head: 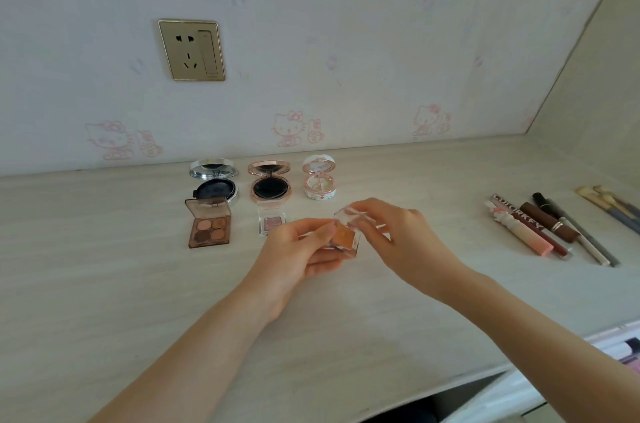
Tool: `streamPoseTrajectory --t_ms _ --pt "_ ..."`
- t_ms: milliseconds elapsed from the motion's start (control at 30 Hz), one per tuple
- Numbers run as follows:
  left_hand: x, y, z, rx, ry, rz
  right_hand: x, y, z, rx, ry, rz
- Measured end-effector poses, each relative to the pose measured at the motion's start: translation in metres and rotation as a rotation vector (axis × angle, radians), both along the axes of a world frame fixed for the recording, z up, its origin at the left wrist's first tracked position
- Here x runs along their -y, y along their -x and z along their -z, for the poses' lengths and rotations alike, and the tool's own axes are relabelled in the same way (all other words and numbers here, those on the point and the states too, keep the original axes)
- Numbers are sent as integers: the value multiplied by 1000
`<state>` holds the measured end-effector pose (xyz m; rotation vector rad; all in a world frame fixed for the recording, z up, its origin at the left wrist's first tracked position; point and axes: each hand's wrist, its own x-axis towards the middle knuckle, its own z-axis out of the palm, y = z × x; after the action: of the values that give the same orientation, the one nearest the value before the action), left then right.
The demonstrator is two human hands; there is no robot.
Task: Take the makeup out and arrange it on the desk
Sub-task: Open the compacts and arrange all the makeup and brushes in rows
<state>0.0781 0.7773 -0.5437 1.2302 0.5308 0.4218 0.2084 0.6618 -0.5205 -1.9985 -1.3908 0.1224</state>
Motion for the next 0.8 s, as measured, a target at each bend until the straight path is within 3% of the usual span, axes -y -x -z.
streamPoseTrajectory --t_ms 133,433,800 --pt "0 1 1 -161 -511 -163 -7 -4 1 -22 55 59" --pt "-3 2 20 -231 -1142 -151 -27 -18 17 -46 125 74" --pt "-10 -1 30 -258 -1410 -149 -40 -19 29 -23 108 43"
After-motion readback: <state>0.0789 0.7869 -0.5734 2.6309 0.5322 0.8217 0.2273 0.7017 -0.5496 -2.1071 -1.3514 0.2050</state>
